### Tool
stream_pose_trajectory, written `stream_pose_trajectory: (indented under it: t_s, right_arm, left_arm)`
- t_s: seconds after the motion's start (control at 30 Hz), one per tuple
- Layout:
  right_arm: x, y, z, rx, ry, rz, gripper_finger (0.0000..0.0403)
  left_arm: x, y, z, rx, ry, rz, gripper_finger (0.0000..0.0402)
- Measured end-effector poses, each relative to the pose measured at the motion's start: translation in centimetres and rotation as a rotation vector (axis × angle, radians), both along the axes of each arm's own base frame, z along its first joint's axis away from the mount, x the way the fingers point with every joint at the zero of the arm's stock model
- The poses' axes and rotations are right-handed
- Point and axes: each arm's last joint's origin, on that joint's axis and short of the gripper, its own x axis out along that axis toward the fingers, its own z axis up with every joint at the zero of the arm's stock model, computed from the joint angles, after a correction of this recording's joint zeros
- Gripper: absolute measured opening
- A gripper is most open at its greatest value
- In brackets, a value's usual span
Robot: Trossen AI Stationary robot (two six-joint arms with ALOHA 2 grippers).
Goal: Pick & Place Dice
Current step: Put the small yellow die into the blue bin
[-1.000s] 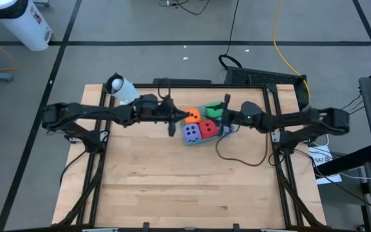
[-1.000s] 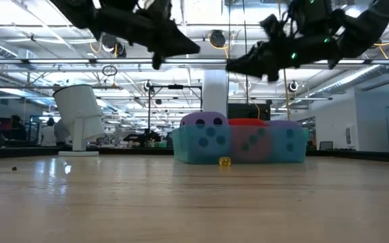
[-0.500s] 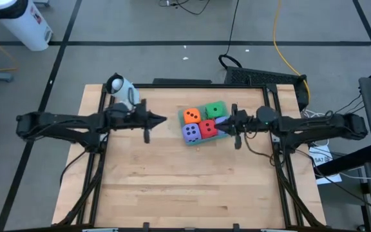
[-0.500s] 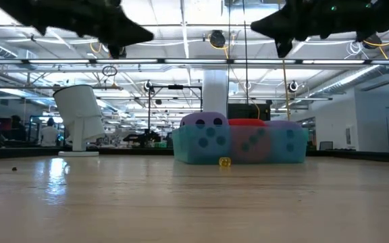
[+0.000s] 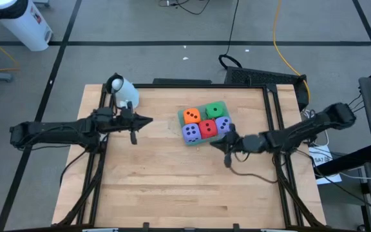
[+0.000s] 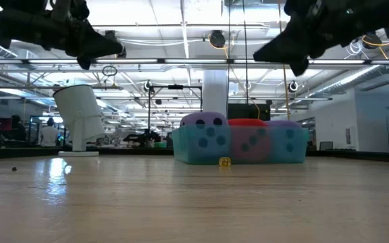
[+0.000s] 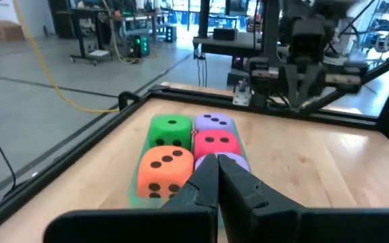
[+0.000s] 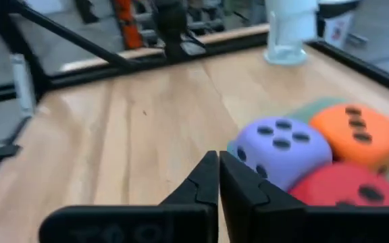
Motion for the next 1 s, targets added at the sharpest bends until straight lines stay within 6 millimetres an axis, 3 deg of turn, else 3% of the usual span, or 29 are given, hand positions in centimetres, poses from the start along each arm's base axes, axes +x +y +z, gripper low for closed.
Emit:
stream_pose_trajectory:
  t_s: [0.23, 0.47, 0.7, 1.0]
  right_arm:
    - [0.9, 2.9, -4.3, 0.027, 0.085, -0.214, 0.0003]
    - [1.0, 5.9, -6.4, 0.044, 0.013, -0.284, 0.0001]
    - [1.0, 6.4, -8.2, 0.091, 0.018, -0.343, 0.0001]
    - [1.7, 6.7, -11.4, 0.191, 0.019, -0.398, 0.0011]
  left_arm:
    - [-0.3, -0.3, 0.1, -0.008, -0.001, -0.013, 0.0002]
    - [-0.2, -0.3, 0.1, 0.018, 0.0, -0.019, 0.0014]
    - [-0.2, -0.3, 0.1, 0.034, 0.002, -0.021, 0.0003]
    - [-0.2, -0.3, 0.2, 0.04, -0.007, -0.021, 0.0016]
